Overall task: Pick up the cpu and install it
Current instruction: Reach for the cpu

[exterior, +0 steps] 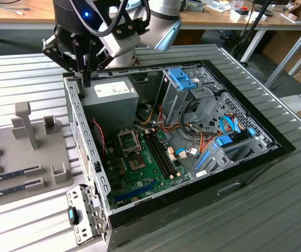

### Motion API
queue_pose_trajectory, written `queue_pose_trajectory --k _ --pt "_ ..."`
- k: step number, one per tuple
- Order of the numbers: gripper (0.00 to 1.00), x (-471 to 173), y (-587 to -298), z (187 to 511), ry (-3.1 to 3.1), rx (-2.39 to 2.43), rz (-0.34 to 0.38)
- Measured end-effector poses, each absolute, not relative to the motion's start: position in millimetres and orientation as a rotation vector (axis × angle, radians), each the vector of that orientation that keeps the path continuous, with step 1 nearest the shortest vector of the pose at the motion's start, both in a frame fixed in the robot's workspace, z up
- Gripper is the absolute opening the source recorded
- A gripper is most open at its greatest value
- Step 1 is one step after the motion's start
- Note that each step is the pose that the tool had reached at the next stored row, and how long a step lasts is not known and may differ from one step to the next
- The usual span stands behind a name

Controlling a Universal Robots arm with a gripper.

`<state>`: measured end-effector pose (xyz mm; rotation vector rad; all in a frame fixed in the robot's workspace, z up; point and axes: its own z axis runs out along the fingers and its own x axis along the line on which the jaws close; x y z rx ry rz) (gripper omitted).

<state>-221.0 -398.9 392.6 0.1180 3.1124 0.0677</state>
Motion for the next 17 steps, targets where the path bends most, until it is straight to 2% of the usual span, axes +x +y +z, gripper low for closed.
queue_pose_trajectory --k 17 --pt "0.11 -228.7 -398.9 392.5 3.113 0.118 0.068"
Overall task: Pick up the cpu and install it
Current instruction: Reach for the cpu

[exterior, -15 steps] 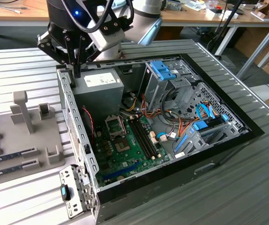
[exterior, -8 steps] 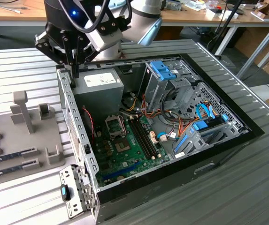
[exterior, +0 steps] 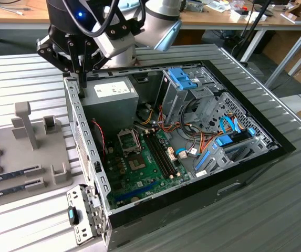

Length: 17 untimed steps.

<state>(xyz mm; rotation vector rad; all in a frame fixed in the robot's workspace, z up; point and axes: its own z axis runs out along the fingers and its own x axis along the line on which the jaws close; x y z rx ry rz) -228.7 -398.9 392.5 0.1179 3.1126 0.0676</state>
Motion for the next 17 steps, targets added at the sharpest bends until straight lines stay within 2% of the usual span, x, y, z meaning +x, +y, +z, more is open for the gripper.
queue_pose_trajectory --k 17 --pt "0.11 -239.0 -398.9 392.3 3.112 0.118 0.068"
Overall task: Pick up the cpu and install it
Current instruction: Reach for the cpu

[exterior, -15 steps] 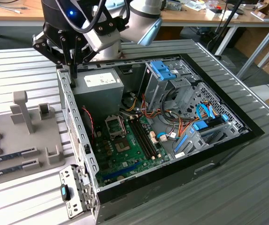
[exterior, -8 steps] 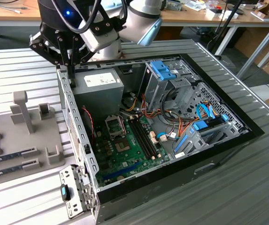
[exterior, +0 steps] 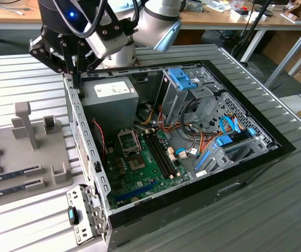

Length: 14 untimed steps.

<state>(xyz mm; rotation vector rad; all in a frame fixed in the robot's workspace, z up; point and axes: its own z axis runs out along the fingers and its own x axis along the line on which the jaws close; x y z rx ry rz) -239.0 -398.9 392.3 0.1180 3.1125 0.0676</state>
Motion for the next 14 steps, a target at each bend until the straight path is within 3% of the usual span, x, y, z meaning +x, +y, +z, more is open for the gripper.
queue_pose_trajectory --k 14 --pt "0.11 -245.4 -398.9 392.1 3.112 0.118 0.068"
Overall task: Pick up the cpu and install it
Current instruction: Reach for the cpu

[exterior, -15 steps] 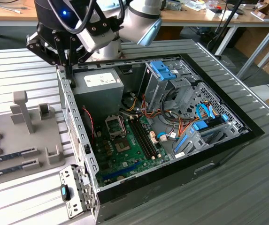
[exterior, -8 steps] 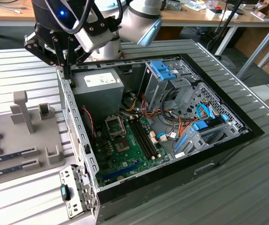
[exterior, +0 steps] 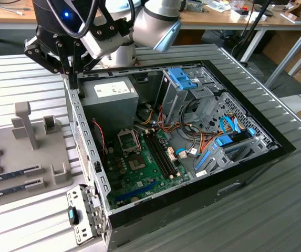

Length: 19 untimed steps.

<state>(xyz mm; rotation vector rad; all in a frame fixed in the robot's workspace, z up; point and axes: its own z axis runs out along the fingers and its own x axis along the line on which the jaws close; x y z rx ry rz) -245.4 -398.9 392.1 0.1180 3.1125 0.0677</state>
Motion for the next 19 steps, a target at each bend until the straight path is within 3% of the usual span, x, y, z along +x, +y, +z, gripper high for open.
queue_pose_trajectory --k 19 --pt "0.11 -254.2 -398.9 391.7 3.112 0.118 0.068"
